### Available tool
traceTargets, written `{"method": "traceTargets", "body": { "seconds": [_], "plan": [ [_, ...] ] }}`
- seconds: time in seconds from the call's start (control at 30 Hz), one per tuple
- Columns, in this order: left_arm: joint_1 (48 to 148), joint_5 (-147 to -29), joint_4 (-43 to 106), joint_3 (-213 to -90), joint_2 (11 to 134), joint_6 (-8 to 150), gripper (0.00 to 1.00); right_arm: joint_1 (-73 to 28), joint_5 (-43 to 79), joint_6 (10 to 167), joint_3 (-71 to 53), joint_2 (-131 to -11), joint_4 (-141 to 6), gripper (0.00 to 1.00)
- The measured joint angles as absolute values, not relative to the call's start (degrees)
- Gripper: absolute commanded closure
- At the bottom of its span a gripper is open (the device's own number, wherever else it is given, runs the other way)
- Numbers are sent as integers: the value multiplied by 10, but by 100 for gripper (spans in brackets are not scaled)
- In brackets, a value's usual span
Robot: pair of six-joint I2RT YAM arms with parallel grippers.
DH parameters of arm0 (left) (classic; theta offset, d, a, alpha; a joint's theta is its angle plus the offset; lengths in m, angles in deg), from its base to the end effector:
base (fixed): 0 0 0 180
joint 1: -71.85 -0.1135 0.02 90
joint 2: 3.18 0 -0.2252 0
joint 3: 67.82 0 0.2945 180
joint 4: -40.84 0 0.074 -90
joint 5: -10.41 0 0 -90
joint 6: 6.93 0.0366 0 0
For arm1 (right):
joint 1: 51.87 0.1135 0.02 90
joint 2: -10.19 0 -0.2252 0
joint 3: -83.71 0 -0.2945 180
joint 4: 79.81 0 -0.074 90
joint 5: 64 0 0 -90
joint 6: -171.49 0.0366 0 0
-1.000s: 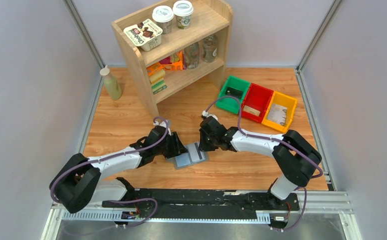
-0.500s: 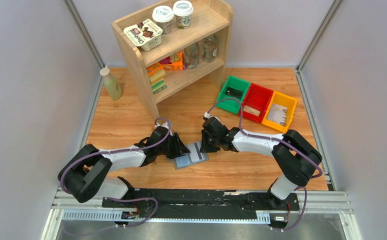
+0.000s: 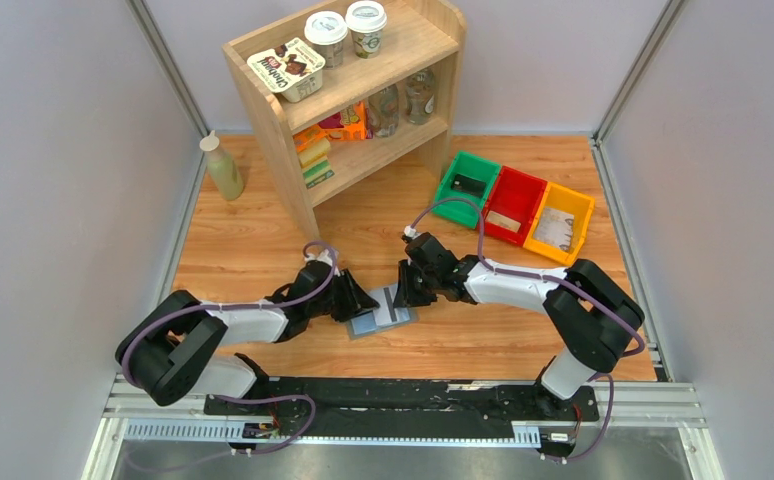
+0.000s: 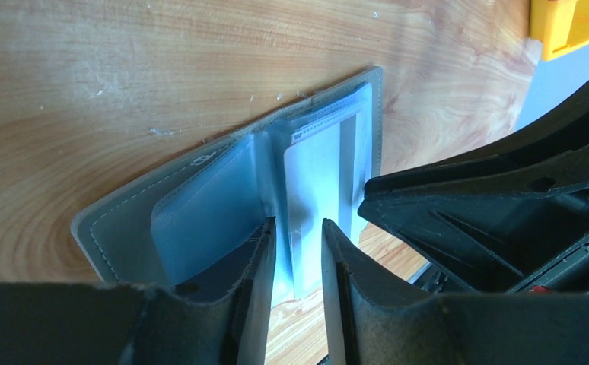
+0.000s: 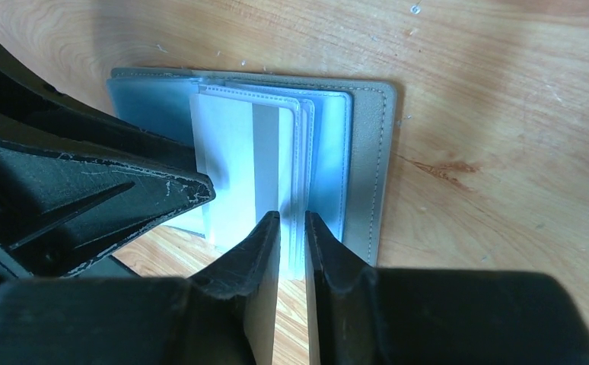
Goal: Take the credit cards out of the card holder
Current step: Remove the credit card from the card holder.
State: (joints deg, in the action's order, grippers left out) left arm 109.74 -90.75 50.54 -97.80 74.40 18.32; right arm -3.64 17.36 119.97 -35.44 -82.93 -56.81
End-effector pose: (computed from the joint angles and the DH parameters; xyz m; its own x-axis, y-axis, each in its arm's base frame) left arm 0.1984 -0.1633 0.0484 -0.8608 -0.4545 -0.2291 -0.1300 0.6315 -0.7644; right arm 0.2251 0.2603 0.0906 -0.9229 -0.1098 -0.3692 -0.2812 0.8470 0.4511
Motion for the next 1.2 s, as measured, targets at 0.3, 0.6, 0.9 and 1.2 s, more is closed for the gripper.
{"method": "traceTargets", "body": {
  "seconds": [0.3,0.6,0.9,1.2],
  "plan": [
    [1097,-911,550,-950,718,158,79,-36,174,1196,-354,-830,-568,80],
    [1096,-919,621,-922,714,128,87,-37,175,1196,-355,-836,-568,80],
    [1094,-922,642,-912,714,119,100,-37,175,1197,-355,-838,-570,80],
    [1074,-918,600,-890,677,111,100,-39,175,1201,-358,-847,-582,81]
  ]
}}
